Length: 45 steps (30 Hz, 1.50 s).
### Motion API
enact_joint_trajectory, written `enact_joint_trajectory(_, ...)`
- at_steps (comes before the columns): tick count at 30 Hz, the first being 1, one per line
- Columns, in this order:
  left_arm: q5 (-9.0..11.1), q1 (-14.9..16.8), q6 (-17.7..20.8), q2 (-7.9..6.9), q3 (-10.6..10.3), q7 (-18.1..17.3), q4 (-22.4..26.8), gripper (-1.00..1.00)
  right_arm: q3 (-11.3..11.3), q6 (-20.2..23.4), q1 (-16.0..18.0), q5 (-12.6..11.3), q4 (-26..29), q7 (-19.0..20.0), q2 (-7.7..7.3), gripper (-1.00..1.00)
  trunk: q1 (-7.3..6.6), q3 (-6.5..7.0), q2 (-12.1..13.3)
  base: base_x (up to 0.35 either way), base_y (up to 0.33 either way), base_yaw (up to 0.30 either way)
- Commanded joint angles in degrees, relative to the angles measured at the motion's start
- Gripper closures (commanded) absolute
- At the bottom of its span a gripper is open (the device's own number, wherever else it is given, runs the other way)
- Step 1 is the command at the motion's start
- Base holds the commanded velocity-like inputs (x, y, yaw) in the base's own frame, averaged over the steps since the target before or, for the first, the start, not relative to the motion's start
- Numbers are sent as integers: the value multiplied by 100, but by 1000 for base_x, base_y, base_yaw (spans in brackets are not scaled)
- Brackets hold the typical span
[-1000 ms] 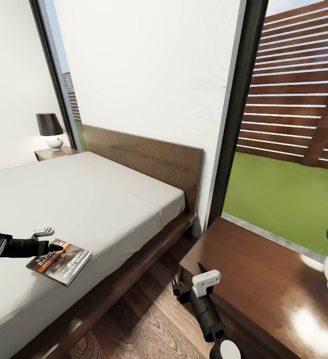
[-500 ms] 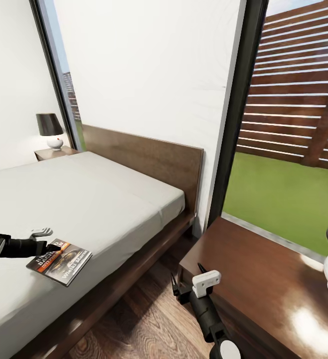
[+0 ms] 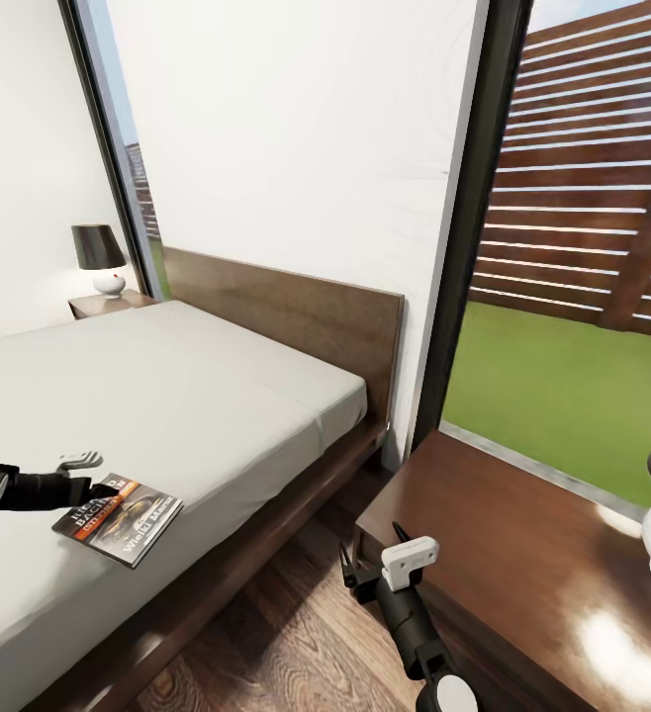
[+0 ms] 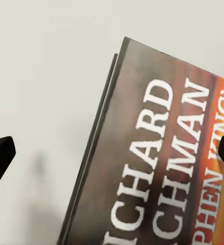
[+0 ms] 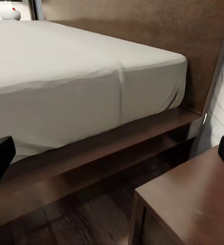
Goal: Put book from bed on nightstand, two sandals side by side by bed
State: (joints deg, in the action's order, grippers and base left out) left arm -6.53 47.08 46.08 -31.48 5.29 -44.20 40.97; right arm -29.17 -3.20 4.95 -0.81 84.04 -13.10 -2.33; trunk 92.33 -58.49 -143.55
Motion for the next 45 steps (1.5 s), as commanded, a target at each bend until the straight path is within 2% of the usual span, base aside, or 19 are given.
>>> enact_joint_trajectory(1, -60, 3, -2, 3, 24, -55, 4, -100, -19, -14, 6, -10, -1, -43, -6, -100, -1, -5, -2, 0, 0, 0)
enact_joint_trajectory(6, -65, 3, -184, 2, 31, -52, -4, -100, -19, -14, 6, -16, -13, -43, -5, -100, -1, -5, -2, 0, 0, 0)
enact_joint_trajectory(12, -62, 6, -230, -33, 39, -59, 7, -100, -17, -14, 14, -16, -62, -43, -4, -100, -1, -5, -2, 0, 0, 0)
enact_joint_trajectory(16, -51, 15, -176, -233, 58, -80, 156, -100, -13, -14, 23, -21, -106, -43, -4, -100, -1, -5, -2, 0, 0, 0)
enact_joint_trajectory(20, -50, 25, 51, -452, 70, -90, 458, -100, -11, -14, 28, -23, -145, -43, -4, -100, -1, -5, -2, 0, 0, 0)
enact_joint_trajectory(21, -50, 25, 51, -452, 70, -90, 458, -100, -11, -14, 28, -23, -145, -43, -4, -100, -1, -5, -2, 0, 0, 0)
enact_joint_trajectory(27, -64, 58, 234, -684, 75, -83, 813, -100, -7, -14, 31, -24, -184, -43, -4, -100, -1, -5, -2, 0, 0, 0)
enact_joint_trajectory(28, -69, 67, 268, -780, 76, -76, 919, -100, -5, -14, 31, -26, -193, -43, -1, -100, -1, -5, -2, 0, 0, 0)
enact_joint_trajectory(29, -69, 67, 268, -780, 76, -76, 919, -100, -5, -14, 31, -26, -193, -43, -1, -100, -1, -5, -2, 0, 0, 0)
enact_joint_trajectory(36, -75, 86, 327, -1181, 77, -64, 1072, -100, -2, -14, 39, -32, -240, -43, 3, -100, -1, -5, -2, 0, 0, 0)
enact_joint_trajectory(37, -75, 86, 327, -1181, 77, -64, 1072, -100, -2, -14, 39, -32, -240, -43, 3, -100, -1, -5, -2, 0, 0, 0)
enact_joint_trajectory(40, -76, 121, 409, -1342, 78, -58, 1098, -100, -2, -14, 42, -33, -297, -40, 4, -100, -1, -5, -2, 0, 0, 0)
enact_joint_trajectory(41, -76, 121, 409, -1342, 78, -58, 1098, -100, -2, -14, 42, -33, -297, -40, 4, -100, -1, -5, -2, 0, 0, 0)
enact_joint_trajectory(45, -72, 253, 567, -1513, 78, -57, 1180, -100, 3, -14, 47, -38, -342, -37, 4, -100, -1, -5, -2, 0, 0, 0)
